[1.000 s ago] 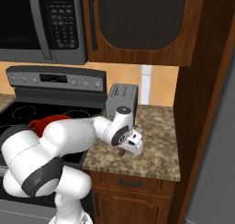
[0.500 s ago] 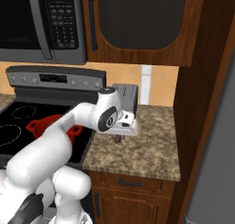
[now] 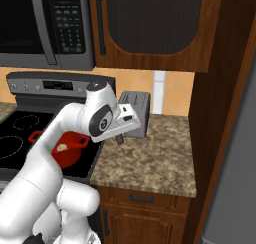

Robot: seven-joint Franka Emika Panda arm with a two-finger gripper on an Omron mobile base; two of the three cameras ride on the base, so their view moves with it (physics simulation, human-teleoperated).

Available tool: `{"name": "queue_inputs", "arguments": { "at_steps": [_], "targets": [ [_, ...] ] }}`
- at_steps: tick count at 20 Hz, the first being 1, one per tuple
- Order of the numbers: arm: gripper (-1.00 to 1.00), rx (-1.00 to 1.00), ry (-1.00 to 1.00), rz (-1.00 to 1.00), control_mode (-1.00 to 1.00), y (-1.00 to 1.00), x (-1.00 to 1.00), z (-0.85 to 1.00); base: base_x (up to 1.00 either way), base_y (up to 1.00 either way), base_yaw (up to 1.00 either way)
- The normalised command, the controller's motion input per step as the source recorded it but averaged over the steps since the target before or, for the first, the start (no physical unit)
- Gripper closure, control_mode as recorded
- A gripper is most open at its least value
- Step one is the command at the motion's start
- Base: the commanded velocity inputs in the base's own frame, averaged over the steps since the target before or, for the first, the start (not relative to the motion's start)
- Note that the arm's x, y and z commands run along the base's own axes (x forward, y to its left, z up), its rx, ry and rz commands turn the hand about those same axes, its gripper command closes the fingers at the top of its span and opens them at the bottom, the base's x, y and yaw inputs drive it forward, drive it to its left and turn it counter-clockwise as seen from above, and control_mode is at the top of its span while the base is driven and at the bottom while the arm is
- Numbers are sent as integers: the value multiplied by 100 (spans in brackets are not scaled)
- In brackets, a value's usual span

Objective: Put the potato and garlic in the pot. Retrieve the spatula and lightly stir the vegetables in the pot.

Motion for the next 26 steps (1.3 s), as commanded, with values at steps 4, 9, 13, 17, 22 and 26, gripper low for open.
{"name": "queue_inputs", "arguments": {
  "at_steps": [4,9,13,17,22,26],
  "targets": [
    [100,-12,-1,30,-100,61,0,46,0,0,0],
    [100,-23,-7,23,-100,87,0,34,0,0,0],
    [100,-39,4,17,-100,74,0,-1,0,0,0],
    [100,-23,4,2,-100,34,0,-6,0,0,0],
    [100,-24,9,20,-100,49,38,1,0,0,0],
    [100,-27,14,24,-100,40,46,18,0,0,0]
  ]
}}
